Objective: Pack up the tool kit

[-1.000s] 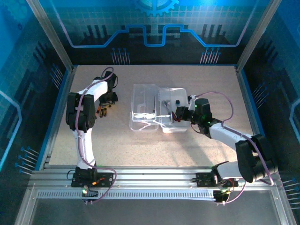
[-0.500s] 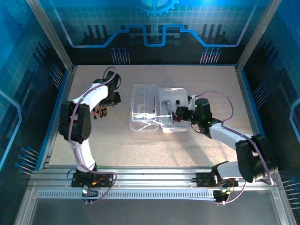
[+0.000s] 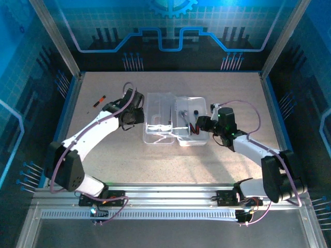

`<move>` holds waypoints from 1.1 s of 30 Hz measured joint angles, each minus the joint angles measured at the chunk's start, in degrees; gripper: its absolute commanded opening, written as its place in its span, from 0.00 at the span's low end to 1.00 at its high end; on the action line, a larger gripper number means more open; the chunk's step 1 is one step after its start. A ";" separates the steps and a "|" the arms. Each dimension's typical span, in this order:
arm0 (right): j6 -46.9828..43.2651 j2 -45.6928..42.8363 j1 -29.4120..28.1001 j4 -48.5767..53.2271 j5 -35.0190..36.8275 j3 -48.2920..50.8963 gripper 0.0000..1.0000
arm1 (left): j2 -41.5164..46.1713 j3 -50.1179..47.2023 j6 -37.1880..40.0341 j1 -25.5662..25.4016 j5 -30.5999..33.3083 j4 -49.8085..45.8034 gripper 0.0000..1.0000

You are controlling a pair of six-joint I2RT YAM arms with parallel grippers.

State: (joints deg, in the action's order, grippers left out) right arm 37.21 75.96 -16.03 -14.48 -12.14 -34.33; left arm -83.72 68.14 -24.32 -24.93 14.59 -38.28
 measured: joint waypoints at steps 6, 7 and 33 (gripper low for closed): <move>-0.17 -3.65 -0.02 3.76 -0.85 -2.84 0.22 | 3.28 0.28 -1.16 -5.40 -0.31 0.15 0.10; -0.13 -4.20 -0.04 4.24 -1.29 -3.39 0.23 | 3.21 0.28 -1.33 -6.73 -0.57 0.46 0.10; 9.79 -0.28 -3.58 -0.74 -8.13 -8.55 0.12 | -7.96 6.08 -1.01 -26.05 -8.46 11.17 0.10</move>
State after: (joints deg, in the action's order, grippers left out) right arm 47.00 75.68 -19.62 -15.22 -20.27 -42.87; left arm -91.68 74.22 -25.32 -50.98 6.13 -27.11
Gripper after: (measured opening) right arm 0.190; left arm 0.100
